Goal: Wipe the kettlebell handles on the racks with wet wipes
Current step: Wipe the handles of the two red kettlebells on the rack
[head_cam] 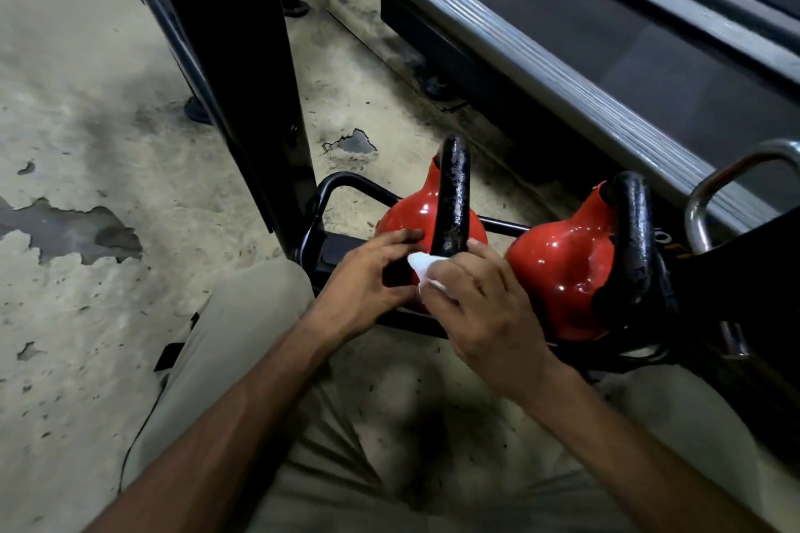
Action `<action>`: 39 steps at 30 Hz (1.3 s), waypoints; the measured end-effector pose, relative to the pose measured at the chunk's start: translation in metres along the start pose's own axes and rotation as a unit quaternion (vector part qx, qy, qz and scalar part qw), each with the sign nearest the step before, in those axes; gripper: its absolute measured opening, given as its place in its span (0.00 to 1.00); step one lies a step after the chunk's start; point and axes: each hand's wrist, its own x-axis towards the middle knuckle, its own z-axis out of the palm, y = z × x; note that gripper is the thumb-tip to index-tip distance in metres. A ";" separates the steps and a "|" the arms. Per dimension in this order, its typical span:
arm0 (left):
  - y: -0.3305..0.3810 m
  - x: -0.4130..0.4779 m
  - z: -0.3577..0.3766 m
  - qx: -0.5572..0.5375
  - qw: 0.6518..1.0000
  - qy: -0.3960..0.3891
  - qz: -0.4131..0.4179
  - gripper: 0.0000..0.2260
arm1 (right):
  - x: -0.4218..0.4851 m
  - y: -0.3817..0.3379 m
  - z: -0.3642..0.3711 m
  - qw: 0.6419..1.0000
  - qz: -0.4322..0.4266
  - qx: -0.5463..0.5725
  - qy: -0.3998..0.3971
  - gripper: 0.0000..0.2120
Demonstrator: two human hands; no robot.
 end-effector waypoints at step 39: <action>-0.009 0.001 -0.015 0.029 0.994 -0.105 0.034 0.31 | 0.061 0.011 0.010 0.541 0.647 0.534 0.068 0.10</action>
